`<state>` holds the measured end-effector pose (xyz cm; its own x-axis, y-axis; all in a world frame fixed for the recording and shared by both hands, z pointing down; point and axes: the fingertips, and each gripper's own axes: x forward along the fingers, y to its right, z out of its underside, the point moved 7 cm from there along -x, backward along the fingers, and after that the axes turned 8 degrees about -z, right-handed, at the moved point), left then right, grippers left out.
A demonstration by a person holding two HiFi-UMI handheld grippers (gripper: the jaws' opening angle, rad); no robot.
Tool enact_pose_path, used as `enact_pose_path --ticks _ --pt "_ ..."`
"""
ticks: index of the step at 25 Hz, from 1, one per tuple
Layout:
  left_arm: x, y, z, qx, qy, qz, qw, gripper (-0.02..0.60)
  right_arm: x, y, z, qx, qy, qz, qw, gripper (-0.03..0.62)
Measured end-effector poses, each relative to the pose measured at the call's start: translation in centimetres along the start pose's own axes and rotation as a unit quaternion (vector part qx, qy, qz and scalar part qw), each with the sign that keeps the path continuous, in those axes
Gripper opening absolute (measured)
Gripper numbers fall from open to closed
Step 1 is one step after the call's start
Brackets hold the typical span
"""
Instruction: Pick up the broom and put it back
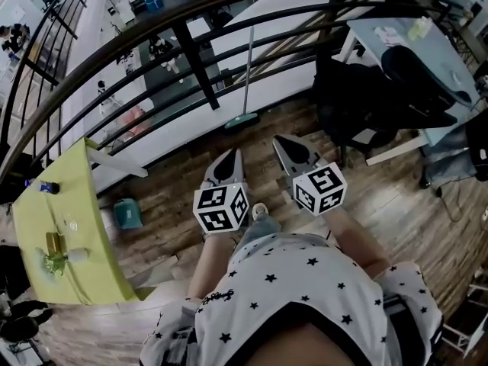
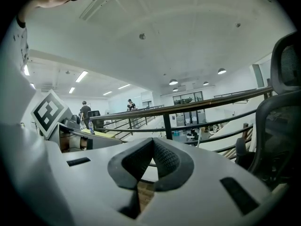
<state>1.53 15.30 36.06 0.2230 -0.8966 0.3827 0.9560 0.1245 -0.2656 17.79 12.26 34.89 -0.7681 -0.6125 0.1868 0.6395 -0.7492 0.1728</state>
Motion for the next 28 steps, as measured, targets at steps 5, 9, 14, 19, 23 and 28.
enact_pose_path --ticks 5,9,14,19,23,28 --pt "3.3 -2.8 -1.2 -0.003 -0.008 -0.004 1.0000 0.012 4.1 1.9 -0.4 0.005 -0.001 0.009 1.000 -0.006" --pt "5.7 -4.9 -2.4 -0.009 -0.013 -0.007 0.9998 0.011 7.3 3.5 -0.9 0.008 -0.003 0.014 1.000 -0.006" --pt "8.6 -6.6 -3.0 -0.011 -0.022 -0.004 0.9997 0.012 10.4 5.6 -1.0 0.013 -0.009 0.028 0.999 -0.006" --pt "10.7 -7.6 -3.3 -0.018 -0.024 -0.001 0.9995 0.011 12.5 6.8 -0.9 0.010 -0.015 0.040 0.999 -0.006" --pt "12.5 -8.3 -3.4 -0.024 -0.027 -0.004 0.9993 0.012 14.3 8.3 -0.8 0.014 -0.020 0.037 0.999 -0.006" --pt "15.2 -9.2 -3.6 -0.033 -0.026 -0.016 0.9990 0.012 16.8 11.0 -0.6 0.019 -0.022 0.033 0.999 -0.006"
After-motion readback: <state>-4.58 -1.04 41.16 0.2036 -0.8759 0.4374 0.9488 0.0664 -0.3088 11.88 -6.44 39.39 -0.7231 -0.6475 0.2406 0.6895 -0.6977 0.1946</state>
